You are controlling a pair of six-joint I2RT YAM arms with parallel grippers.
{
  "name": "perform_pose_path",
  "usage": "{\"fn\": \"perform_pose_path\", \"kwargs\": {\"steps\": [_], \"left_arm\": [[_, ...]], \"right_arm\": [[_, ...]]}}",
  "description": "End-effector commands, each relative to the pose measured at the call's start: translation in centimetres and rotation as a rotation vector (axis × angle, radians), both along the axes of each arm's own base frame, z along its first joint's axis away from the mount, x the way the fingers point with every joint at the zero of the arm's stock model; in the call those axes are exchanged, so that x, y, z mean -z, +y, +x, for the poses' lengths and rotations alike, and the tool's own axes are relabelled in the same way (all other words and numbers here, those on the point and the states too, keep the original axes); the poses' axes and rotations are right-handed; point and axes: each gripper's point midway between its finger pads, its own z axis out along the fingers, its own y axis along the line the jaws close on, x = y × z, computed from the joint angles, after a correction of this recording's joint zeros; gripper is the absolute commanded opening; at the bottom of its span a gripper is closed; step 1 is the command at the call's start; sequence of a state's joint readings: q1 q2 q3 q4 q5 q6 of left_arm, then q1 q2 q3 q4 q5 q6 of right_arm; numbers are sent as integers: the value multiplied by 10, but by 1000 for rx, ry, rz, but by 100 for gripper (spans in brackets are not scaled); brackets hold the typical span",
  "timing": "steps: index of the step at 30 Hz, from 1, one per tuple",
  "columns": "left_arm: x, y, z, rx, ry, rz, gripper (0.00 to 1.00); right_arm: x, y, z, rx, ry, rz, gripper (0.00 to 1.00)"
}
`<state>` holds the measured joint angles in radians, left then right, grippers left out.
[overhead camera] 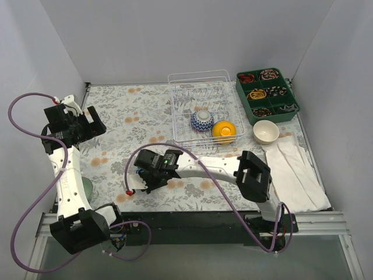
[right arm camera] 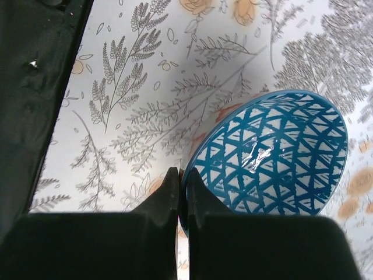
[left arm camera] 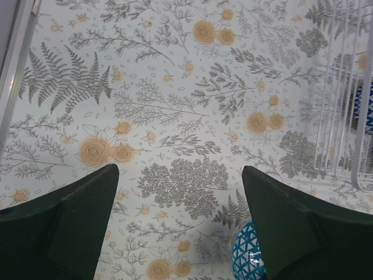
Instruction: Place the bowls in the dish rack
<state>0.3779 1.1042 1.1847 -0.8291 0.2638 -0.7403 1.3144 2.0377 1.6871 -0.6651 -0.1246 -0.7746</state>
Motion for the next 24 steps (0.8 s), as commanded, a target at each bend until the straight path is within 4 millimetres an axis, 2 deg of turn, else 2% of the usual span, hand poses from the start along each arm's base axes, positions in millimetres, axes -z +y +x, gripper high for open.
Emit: {"fn": "perform_pose_path", "kwargs": {"steps": [1, 2, 3, 4, 5, 6, 7, 8, 9, 10, 11, 12, 13, 14, 15, 16, 17, 18, 19, 20, 21, 23, 24], "left_arm": [[-42, -18, 9, 122, -144, -9, 82], [-49, -26, 12, 165, -170, -30, 82], [-54, -29, 14, 186, -185, -36, 81], [-61, -32, 17, 212, -204, -42, 81], [-67, -36, 20, 245, -228, -42, 77], [-73, -46, 22, 301, -249, -54, 74], [-77, -54, 28, 347, -264, -41, 72], [-84, -61, 34, 381, -290, -23, 63], [-85, -64, 41, 389, -293, 6, 60], [-88, -90, 47, 462, -300, 20, 56], [-94, -99, 60, 493, -314, 54, 53], [-97, -113, 65, 532, -322, 63, 41], [-100, -137, 68, 606, -333, 64, 30], [-100, -152, 79, 649, -335, 70, 19], [-100, -163, 83, 677, -338, 80, 0], [-96, -181, 86, 717, -330, 89, 0], [-92, -190, 89, 744, -318, 99, 0], [-80, -197, 101, 779, -293, 128, 0], [-74, -211, 101, 818, -280, 136, 0], [-70, -218, 103, 846, -278, 148, 0], [-60, -224, 108, 898, -270, 175, 0], [-55, -240, 109, 992, -302, 212, 0], [-51, -242, 114, 1005, -315, 238, 0]], "right_arm": [[-127, -4, 24, 207, 39, 255, 1], [-145, -9, 30, 326, 141, 290, 1], [-156, -23, 52, 408, 201, 301, 1], [-177, -32, 59, 418, 203, 349, 1], [-181, -43, 65, 419, 204, 360, 1], [-199, -60, 83, 448, 231, 413, 1], [-203, -70, 93, 476, 242, 424, 1], [-206, -80, 102, 499, 249, 433, 1], [-213, -98, 123, 559, 274, 460, 1], [-220, -107, 132, 584, 287, 486, 1], [-226, -116, 140, 603, 303, 506, 1], [-238, -132, 152, 635, 343, 552, 1], [-246, -139, 159, 650, 367, 588, 1], [-253, -145, 164, 658, 391, 616, 1], [-260, -161, 171, 665, 437, 657, 1], [-264, -167, 173, 698, 498, 678, 1], [-272, -172, 180, 700, 517, 723, 1], [-281, -186, 183, 699, 574, 767, 1], [-273, -192, 186, 722, 635, 770, 1], [-279, -195, 192, 747, 703, 805, 1], [-280, -207, 198, 743, 755, 829, 1], [-267, -217, 205, 826, 933, 826, 1], [-274, -226, 220, 784, 907, 893, 1]]}}
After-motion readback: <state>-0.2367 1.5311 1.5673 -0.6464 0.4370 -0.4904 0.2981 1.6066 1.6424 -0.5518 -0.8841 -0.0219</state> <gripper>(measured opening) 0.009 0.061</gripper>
